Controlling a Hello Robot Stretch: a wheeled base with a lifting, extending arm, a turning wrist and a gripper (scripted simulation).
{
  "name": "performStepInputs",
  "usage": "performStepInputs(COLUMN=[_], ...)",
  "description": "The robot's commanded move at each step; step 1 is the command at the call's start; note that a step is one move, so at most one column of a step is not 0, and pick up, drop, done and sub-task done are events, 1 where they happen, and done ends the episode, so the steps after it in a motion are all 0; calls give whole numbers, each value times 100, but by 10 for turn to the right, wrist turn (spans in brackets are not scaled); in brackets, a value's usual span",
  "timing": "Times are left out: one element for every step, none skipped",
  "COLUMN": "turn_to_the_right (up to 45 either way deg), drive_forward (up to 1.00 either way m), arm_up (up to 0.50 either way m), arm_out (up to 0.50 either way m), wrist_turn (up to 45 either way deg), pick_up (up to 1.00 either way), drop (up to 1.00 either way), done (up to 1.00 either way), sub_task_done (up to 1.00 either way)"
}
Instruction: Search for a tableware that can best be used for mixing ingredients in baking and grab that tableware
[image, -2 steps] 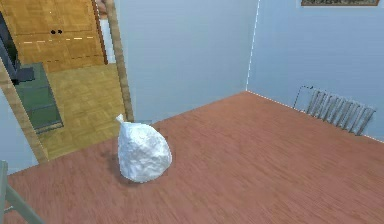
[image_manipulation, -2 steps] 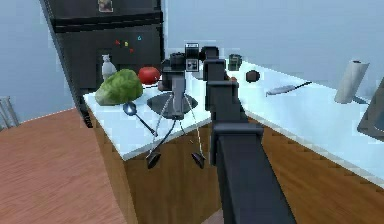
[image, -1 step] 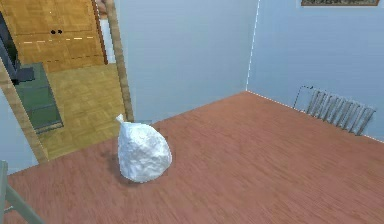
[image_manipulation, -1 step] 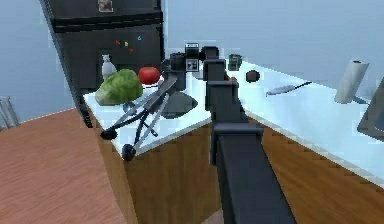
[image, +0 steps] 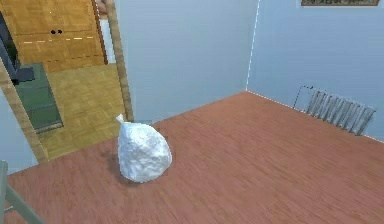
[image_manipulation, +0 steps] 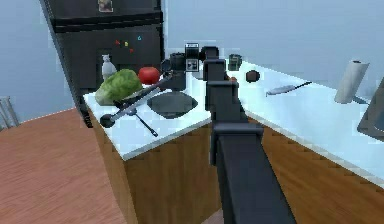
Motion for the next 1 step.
performStepInputs(turn_to_the_right=[0], drive_forward=[0], arm_up=[0], arm_out=[0], wrist_turn=[450], pick_up=[0], drop=[0], done=[0], sub_task_done=[0])
